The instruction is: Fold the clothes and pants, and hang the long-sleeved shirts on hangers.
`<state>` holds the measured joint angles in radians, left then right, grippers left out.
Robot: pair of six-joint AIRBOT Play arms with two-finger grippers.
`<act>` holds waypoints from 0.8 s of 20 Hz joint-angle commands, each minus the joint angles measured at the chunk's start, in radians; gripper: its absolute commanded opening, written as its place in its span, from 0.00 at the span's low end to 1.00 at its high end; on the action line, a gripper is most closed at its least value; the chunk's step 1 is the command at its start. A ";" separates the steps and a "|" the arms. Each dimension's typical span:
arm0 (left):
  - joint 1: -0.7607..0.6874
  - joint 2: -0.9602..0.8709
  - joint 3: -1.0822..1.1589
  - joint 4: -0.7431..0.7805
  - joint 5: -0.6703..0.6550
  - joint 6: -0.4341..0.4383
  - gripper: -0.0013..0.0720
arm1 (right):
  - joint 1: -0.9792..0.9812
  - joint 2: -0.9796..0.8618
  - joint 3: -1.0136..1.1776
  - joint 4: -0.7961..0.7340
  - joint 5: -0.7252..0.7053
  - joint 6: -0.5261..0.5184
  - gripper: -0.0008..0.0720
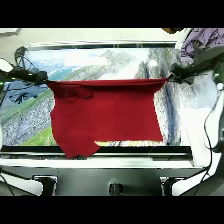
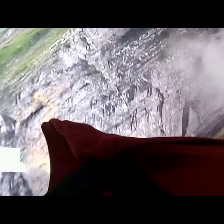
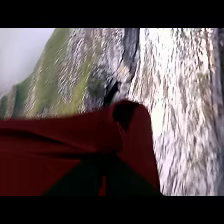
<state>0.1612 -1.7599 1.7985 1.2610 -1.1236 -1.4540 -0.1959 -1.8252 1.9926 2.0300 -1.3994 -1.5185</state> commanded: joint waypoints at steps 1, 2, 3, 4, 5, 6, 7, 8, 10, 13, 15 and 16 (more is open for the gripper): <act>-0.013 -0.152 0.100 -0.042 0.103 0.038 0.03 | 0.022 -0.114 -0.003 -0.006 0.145 -0.014 0.05; -0.013 -0.159 0.118 -0.042 0.103 0.042 0.03 | 0.027 -0.115 -0.002 -0.009 0.155 -0.014 0.05; -0.013 -0.158 0.121 -0.042 0.097 0.042 0.03 | 0.027 -0.114 -0.002 -0.012 0.151 -0.014 0.05; -0.012 -0.155 0.121 -0.042 0.075 0.042 0.03 | 0.028 -0.113 -0.002 -0.012 0.133 -0.014 0.05; -0.010 -0.154 0.121 -0.041 0.037 0.042 0.03 | 0.028 -0.113 -0.002 -0.016 0.105 -0.013 0.05; -0.007 -0.154 0.121 -0.039 -0.012 0.041 0.03 | 0.028 -0.113 -0.002 -0.032 0.069 -0.007 0.05; -0.006 -0.154 0.120 -0.038 -0.062 0.040 0.03 | 0.028 -0.113 -0.002 -0.051 0.029 0.001 0.05; -0.004 -0.154 0.120 -0.035 -0.115 0.040 0.03 | 0.028 -0.113 -0.003 -0.071 -0.011 0.009 0.05; -0.007 -0.155 0.120 0.022 -0.206 0.005 0.03 | 0.029 -0.114 -0.005 -0.105 -0.091 0.016 0.05; -0.007 -0.159 0.107 0.097 -0.312 -0.061 0.03 | 0.051 -0.114 -0.051 -0.148 -0.148 0.024 0.05; -0.008 -0.159 0.077 0.101 -0.341 -0.066 0.03 | 0.073 -0.116 -0.087 -0.176 -0.155 0.024 0.05; -0.011 -0.161 0.058 0.101 -0.349 -0.065 0.04 | 0.084 -0.117 -0.102 -0.204 -0.153 0.036 0.05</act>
<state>0.1532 -1.9179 1.8881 1.3300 -1.3926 -1.4952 -0.1379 -1.9400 1.9301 1.8885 -1.5127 -1.4986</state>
